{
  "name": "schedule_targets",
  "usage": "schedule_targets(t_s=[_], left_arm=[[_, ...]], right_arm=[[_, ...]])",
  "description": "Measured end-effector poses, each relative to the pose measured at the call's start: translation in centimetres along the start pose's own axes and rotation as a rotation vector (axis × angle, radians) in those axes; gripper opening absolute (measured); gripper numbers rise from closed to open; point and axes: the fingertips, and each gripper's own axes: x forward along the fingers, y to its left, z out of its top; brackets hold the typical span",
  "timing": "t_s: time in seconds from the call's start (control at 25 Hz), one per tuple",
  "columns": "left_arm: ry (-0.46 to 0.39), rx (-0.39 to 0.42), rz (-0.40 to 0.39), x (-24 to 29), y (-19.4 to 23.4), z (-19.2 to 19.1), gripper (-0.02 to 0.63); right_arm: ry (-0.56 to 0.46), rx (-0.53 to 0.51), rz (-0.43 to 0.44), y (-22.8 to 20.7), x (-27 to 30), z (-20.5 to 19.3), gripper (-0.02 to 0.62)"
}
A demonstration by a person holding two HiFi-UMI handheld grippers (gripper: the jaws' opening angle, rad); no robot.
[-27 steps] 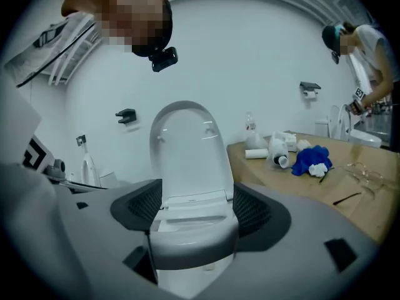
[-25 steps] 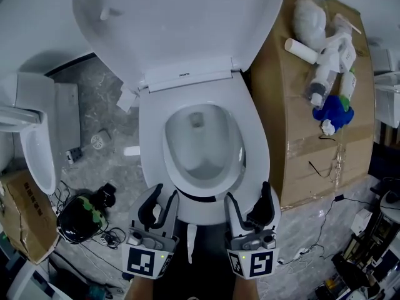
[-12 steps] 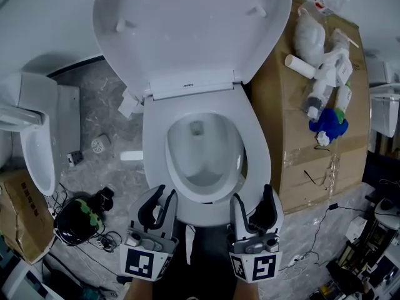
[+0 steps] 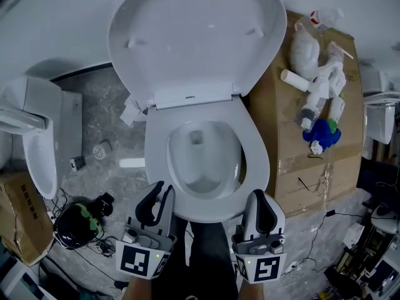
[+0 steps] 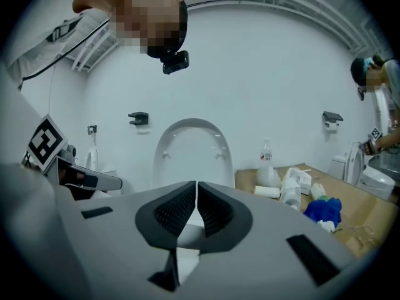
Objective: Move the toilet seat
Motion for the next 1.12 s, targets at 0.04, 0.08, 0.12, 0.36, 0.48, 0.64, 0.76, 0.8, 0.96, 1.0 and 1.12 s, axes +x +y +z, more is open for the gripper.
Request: schedule_targets(t_s=[0.04,0.08,0.12,0.36,0.48,0.64,0.76,0.8,0.96,1.0,1.12], left_arm=[[-0.002,-0.005,0.001,0.1,0.1,0.2,0.077],[-0.010,-0.004,0.002,0.1,0.2,0.6,0.075],[-0.021,-0.001,0.004,0.2,0.3,0.9,0.075],[-0.046,-0.004,0.014,0.6,0.6,2.5,0.069],[-0.059,-0.005,0.019,0.9,0.8,3.3,0.058],[-0.076,0.001,0.034,1.4,1.1,4.6,0.030],[-0.086,0.012,0.041,1.7,1.2,5.5,0.015],[-0.089,0.017,0.042,1.8,1.3,5.7,0.012],[-0.109,0.030,0.043,2.2,1.6,6.8,0.011],[-0.115,0.032,0.044,2.3,1.7,7.0,0.011],[-0.132,0.039,0.048,2.7,2.0,7.8,0.011]], right_arm=[[-0.007,0.001,0.004,0.0,0.2,0.3,0.021],[-0.013,-0.001,0.008,0.0,0.5,0.6,0.020],[-0.017,-0.005,0.012,0.0,0.7,0.8,0.018],[-0.042,-0.009,0.036,-0.1,2.1,2.5,0.014],[-0.037,-0.009,0.053,-0.1,2.7,2.9,0.012],[-0.047,-0.008,0.069,-0.1,3.8,4.0,0.012],[-0.056,-0.011,0.075,-0.1,4.5,4.8,0.012],[-0.059,-0.012,0.076,-0.2,4.8,5.0,0.012],[-0.074,-0.018,0.082,-0.2,5.7,5.8,0.012],[-0.078,-0.020,0.084,-0.2,5.9,6.1,0.012],[-0.091,-0.027,0.090,-0.3,6.6,6.7,0.012]])
